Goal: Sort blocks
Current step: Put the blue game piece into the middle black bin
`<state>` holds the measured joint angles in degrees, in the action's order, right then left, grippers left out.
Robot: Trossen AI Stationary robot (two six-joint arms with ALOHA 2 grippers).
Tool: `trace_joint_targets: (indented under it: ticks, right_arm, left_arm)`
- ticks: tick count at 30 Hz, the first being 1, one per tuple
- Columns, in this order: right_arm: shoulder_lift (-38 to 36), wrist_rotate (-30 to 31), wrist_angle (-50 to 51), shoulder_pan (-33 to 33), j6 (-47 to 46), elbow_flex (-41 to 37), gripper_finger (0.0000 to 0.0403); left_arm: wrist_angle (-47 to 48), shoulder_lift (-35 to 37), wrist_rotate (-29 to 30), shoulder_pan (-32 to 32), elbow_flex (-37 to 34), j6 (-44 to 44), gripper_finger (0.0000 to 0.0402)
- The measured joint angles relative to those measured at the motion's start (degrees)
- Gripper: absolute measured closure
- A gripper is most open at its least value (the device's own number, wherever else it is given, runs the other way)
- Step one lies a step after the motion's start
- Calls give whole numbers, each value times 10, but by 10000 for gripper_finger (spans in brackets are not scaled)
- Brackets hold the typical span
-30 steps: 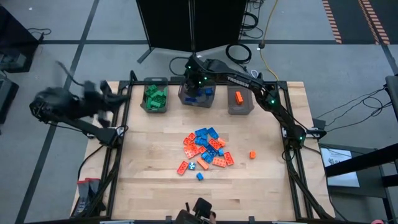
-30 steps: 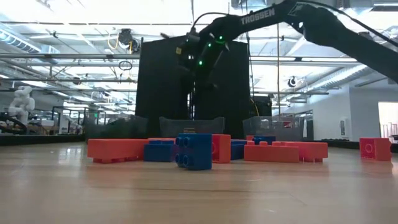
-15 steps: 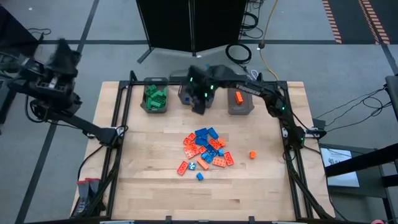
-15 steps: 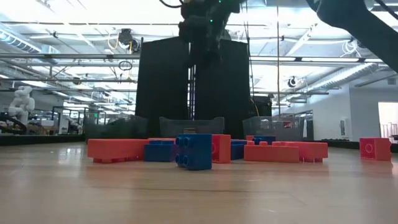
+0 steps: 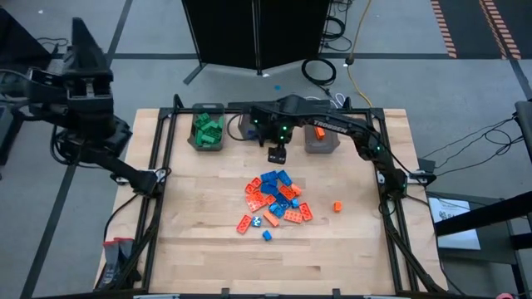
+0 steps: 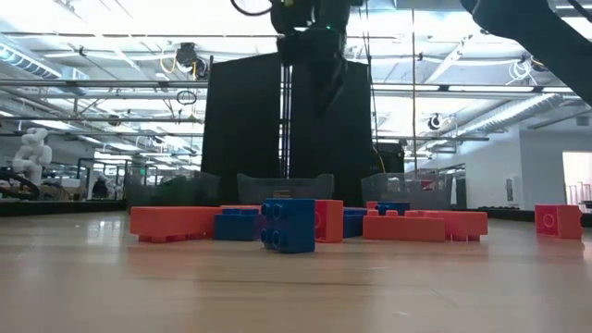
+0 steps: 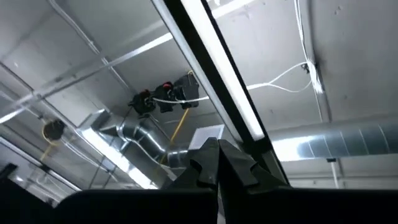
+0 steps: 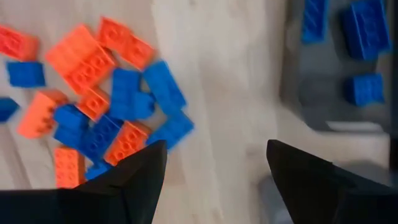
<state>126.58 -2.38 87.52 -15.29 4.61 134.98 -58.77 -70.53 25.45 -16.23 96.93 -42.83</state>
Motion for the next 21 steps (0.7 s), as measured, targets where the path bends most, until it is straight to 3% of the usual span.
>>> trace_joint_targets:
  ticks: [6, 11, 14, 18, 21]
  right_arm:
    - [0, 10, 24, -20, -17, 0, 131]
    - [-2, 6, 24, -28, -8, 0, 131]
    - [-27, -32, 23, -28, -3, -16, 131]
    - [-128, -60, 24, -21, -12, -101, 131]
    - [-237, -17, -14, -17, -69, -224, 131]
  left_arm:
    - [-11, 2, -32, -12, 13, 15, 402]
    - [-11, 7, -30, -12, 13, 120, 402]
    - [15, 15, -34, -12, 13, 71, 402]
    - [73, 39, 73, -16, 13, -32, 402]
    - [181, 69, 190, -29, 13, -65, 402]
